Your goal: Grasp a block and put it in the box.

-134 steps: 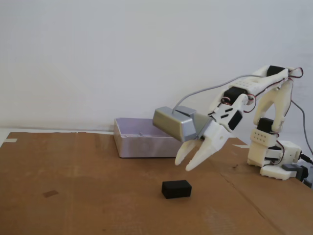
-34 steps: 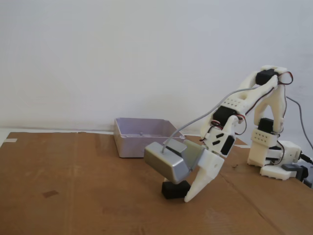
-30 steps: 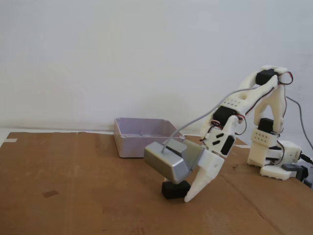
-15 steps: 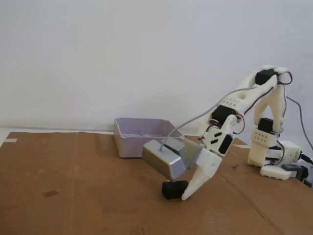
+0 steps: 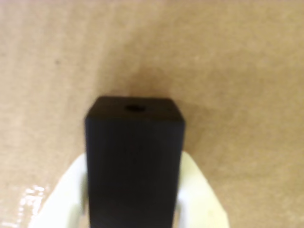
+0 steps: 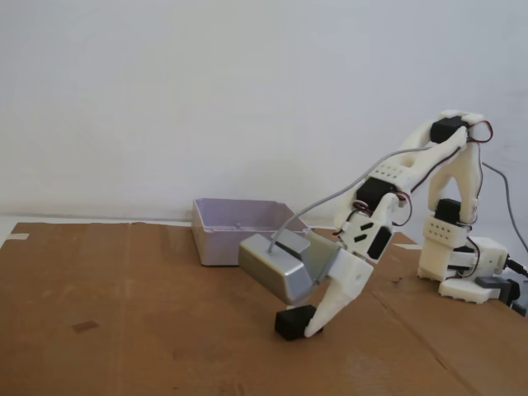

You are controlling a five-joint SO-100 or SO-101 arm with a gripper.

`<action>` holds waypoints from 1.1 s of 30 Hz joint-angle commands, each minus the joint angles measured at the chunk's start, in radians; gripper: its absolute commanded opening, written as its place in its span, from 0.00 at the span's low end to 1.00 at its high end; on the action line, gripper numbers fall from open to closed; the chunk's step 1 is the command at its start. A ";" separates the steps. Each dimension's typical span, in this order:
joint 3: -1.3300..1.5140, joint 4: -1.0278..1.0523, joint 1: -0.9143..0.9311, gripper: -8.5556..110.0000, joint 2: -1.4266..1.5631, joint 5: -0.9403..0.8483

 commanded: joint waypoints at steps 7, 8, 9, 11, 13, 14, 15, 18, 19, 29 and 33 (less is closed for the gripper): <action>-0.046 -0.018 -0.003 0.19 0.005 0.008; -0.046 -0.018 -0.003 0.19 0.005 0.008; -0.046 -0.018 -0.003 0.19 0.005 0.008; -0.048 -0.018 -0.003 0.17 0.005 0.008; -0.051 -0.018 -0.003 0.16 0.005 0.008; -0.052 -0.018 -0.003 0.16 0.005 0.008; -0.052 -0.018 -0.003 0.16 0.005 0.008; -0.057 -0.018 -0.003 0.16 0.014 0.008; -0.058 -0.018 -0.003 0.16 0.018 0.008; -0.067 -0.009 -0.002 0.16 0.117 0.006; -0.057 -0.005 0.012 0.16 0.169 0.006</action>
